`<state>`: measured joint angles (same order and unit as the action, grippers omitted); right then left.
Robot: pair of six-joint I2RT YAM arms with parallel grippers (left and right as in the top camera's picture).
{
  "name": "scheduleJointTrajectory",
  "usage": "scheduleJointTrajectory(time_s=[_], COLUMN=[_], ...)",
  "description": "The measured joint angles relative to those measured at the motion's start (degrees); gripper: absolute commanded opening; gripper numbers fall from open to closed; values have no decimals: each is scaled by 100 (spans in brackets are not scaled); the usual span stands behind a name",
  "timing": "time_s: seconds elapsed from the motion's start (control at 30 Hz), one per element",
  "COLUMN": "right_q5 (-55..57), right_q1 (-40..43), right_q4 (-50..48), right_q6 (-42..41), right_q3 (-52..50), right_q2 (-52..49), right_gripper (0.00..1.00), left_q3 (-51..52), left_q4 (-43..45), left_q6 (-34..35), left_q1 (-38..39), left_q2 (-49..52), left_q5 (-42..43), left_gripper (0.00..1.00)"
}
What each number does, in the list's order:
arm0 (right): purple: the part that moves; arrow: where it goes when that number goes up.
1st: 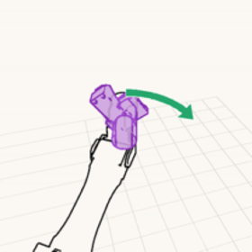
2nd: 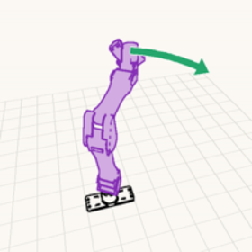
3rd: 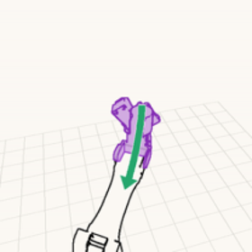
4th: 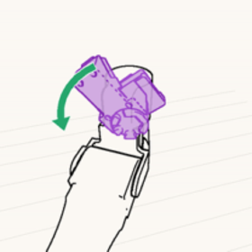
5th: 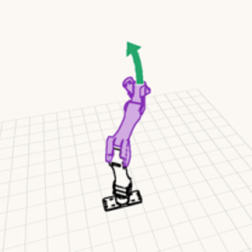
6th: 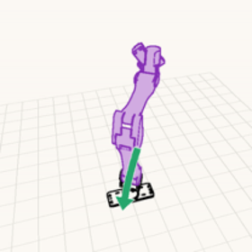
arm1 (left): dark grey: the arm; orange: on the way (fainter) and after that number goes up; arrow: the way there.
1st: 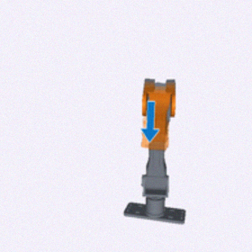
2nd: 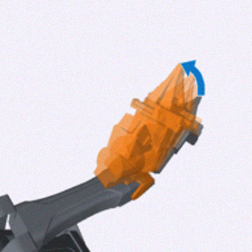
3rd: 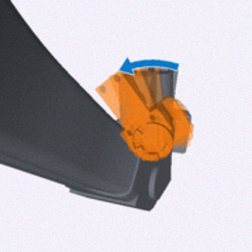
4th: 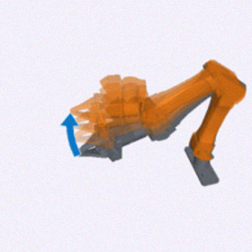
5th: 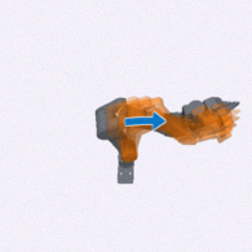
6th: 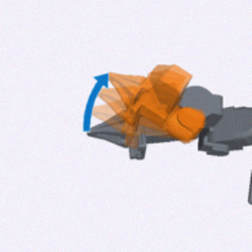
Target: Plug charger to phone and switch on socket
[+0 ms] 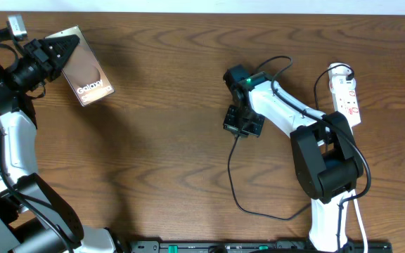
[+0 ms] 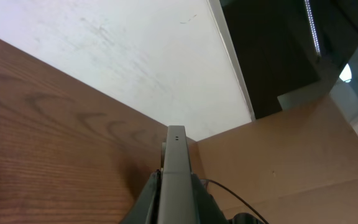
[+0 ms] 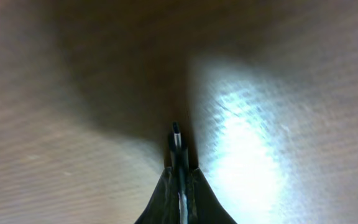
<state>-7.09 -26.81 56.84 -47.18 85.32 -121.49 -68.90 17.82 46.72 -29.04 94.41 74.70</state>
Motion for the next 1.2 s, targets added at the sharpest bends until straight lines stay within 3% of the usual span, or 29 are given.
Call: scheduleJointTrajectory(time_s=[0.63,0.8,0.97,1.2], right_q5=[-402,-2461,-5337,-7184], right_q1=[4,0,-33,-181], right_q4=[-186,-2026,-3847,-5160], right_q6=[116,1377,2911,3432], right_q3=[-398,-566,-691,-678], right_q2=[195,2,-153,-151], right_gripper=[1,1,1,1], left_q3=[0,0,0,0], left_q4=[0,0,-4,-2], left_q6=[2,2,2,-2], left_q1=[0,0,-2,24], left_q2=[0,0,0,0], left_q5=[0,37,140,330], left_gripper=[7,8,7,7])
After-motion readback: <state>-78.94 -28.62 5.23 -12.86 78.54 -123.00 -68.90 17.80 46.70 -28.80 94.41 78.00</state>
